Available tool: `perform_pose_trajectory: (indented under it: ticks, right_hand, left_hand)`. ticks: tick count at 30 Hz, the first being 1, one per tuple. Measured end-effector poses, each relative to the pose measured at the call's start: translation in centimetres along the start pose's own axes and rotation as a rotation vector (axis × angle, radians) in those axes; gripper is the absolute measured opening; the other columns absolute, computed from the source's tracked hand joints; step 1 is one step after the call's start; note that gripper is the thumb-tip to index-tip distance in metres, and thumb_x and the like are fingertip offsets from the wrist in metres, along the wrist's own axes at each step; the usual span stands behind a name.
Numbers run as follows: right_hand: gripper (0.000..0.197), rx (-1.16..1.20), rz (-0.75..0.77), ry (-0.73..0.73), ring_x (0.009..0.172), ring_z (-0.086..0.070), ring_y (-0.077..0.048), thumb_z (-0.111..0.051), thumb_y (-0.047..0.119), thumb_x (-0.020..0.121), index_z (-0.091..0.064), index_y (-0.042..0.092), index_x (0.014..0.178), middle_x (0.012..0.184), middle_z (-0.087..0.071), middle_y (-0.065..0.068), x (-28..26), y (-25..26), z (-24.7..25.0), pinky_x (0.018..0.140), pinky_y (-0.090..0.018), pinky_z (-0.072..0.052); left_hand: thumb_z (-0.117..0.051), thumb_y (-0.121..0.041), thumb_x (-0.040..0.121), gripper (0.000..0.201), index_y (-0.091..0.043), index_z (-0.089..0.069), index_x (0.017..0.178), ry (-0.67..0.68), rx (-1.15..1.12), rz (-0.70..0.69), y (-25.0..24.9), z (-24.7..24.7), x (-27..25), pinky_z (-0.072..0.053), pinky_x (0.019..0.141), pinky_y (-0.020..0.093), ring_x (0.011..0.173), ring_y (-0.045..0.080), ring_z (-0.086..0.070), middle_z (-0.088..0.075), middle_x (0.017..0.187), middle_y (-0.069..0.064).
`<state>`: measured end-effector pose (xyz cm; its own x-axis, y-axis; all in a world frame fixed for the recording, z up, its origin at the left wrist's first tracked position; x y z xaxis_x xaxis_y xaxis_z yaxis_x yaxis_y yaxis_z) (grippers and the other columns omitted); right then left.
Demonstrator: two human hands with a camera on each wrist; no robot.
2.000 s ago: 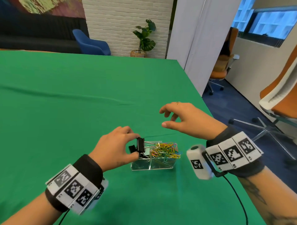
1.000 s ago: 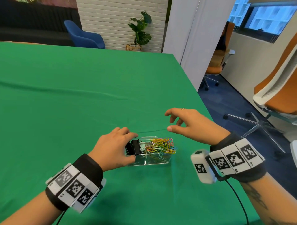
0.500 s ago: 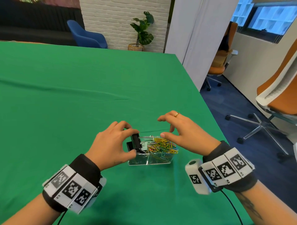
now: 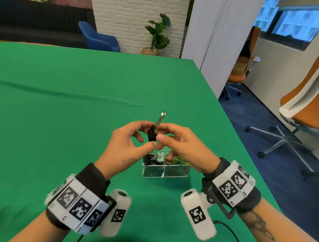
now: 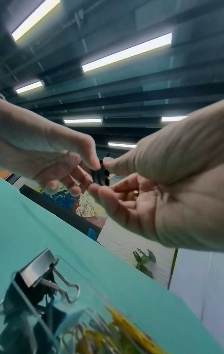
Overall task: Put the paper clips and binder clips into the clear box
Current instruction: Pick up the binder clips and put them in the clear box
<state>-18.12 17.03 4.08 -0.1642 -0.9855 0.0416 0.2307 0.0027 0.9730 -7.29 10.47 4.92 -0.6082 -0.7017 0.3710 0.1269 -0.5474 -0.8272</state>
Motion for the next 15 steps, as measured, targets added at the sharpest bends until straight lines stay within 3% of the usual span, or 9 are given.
perform_pose_trajectory:
  ticks: [5,7,9,11,12,13,15]
  right_hand:
    - [0.024,-0.031,0.034,-0.048,0.074,-0.06,-0.009,-0.066,0.006,0.081,-0.059,0.016,0.102,0.099,-0.061,-0.003,-0.4,0.6,1.2,0.048,-0.02,-0.051]
    - [0.023,-0.01,-0.003,-0.025,0.072,-0.062,-0.007,-0.068,0.004,0.078,-0.059,0.016,0.096,0.094,-0.062,0.003,-0.6,0.1,1.2,0.049,-0.019,-0.051]
    - [0.021,-0.069,-0.012,-0.063,0.07,-0.062,-0.007,-0.072,0.006,0.075,-0.06,0.016,0.09,0.09,-0.062,0.007,-0.7,-0.3,1.5,0.055,-0.02,-0.052]
    - [0.019,-0.385,0.066,-0.134,0.07,-0.062,-0.009,-0.075,0.015,0.073,-0.062,0.018,0.087,0.087,-0.064,0.007,-0.7,0.3,1.7,0.067,-0.024,-0.053]
    - [0.018,-0.635,0.112,-0.128,0.075,-0.062,-0.011,-0.073,0.022,0.074,-0.063,0.02,0.089,0.089,-0.065,0.006,-0.7,0.7,1.3,0.072,-0.028,-0.052]
    - [0.019,-0.888,0.14,-0.091,0.082,-0.062,-0.014,-0.068,0.03,0.075,-0.062,0.023,0.092,0.092,-0.064,0.005,-0.6,0.8,0.4,0.074,-0.029,-0.05]
    - [0.023,-1.225,0.16,0.012,0.096,-0.056,-0.019,-0.057,0.035,0.079,-0.059,0.024,0.099,0.099,-0.061,0.003,-0.3,0.2,-1.3,0.071,-0.029,-0.042]
  left_hand:
    - [-0.062,-0.053,0.057,0.035,-0.038,-0.057,0.089,-0.054,-0.071,-0.017,0.3,-1.3,0.0,-0.037,0.055,0.001,0.07,-0.005,-0.054,-0.066,0.08,-0.021]
    - [-0.064,-0.054,0.056,0.039,-0.039,-0.058,0.092,0.003,-0.089,-0.008,0.7,-2.1,-0.3,-0.04,0.054,0.002,0.075,-0.008,-0.056,-0.067,0.082,-0.026]
    - [-0.066,-0.059,0.051,0.053,-0.04,-0.061,0.1,0.096,-0.062,0.013,1.3,-2.7,-0.6,-0.048,0.06,0.011,0.084,-0.01,-0.056,-0.067,0.09,-0.027]
    - [-0.066,-0.071,0.04,0.086,-0.035,-0.056,0.118,0.227,0.104,0.025,2.4,-3.0,-1.0,-0.046,0.073,0.013,0.098,-0.011,-0.053,-0.064,0.111,-0.021]
    - [-0.063,-0.079,0.032,0.109,-0.031,-0.048,0.128,0.302,0.208,0.043,3.2,-3.0,-1.2,-0.041,0.08,0.014,0.106,-0.006,-0.051,-0.058,0.123,-0.016]
    - [-0.057,-0.086,0.024,0.129,-0.029,-0.037,0.137,0.368,0.289,0.077,4.2,-2.7,-1.4,-0.037,0.086,0.016,0.114,0.002,-0.048,-0.052,0.131,-0.01]
    - [-0.045,-0.094,0.018,0.146,-0.026,-0.021,0.144,0.433,0.377,0.145,5.8,-2.0,-1.6,-0.033,0.097,0.021,0.123,0.013,-0.041,-0.044,0.138,-0.003]
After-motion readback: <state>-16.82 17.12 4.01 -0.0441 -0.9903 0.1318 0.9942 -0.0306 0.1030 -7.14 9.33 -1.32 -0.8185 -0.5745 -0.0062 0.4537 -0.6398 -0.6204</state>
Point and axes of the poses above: each hand's wrist, its own x-axis towards the middle knuckle, its own z-axis out of the back of the hand, y = z × x, the point moved 8 cm from there along x, towards the middle knuckle
